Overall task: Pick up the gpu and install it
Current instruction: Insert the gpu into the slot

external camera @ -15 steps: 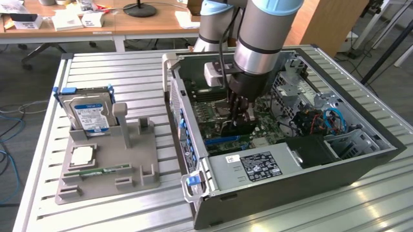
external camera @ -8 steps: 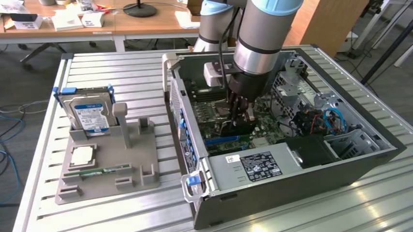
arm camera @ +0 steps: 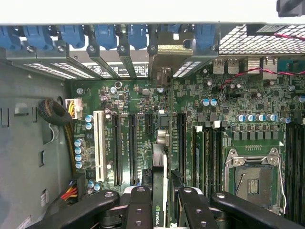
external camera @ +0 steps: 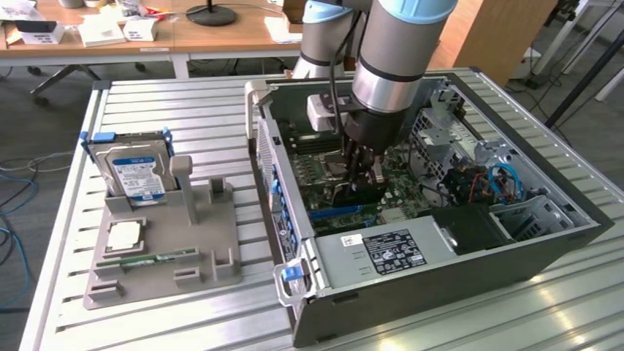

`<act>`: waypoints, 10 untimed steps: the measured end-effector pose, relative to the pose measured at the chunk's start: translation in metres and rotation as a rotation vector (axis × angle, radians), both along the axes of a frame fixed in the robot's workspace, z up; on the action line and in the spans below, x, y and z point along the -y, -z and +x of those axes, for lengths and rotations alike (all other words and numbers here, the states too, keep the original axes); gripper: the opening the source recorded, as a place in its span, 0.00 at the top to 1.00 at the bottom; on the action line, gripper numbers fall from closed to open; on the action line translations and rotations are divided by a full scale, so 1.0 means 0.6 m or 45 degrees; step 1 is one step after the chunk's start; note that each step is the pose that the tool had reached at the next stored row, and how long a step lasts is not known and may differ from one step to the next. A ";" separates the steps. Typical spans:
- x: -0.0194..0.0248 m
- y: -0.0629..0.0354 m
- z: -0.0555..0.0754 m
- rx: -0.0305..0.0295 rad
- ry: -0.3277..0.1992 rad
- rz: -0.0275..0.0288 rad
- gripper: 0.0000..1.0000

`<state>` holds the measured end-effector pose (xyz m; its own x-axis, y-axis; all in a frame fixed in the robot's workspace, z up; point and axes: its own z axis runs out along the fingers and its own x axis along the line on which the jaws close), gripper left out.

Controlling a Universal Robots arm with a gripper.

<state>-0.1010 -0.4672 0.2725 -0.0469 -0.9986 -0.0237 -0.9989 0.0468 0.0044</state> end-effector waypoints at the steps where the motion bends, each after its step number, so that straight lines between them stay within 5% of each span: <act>1: 0.0000 0.000 -0.001 0.0000 0.000 0.0000 0.74; 10: 0.0000 0.001 -0.001 0.0001 0.000 -0.0002 0.74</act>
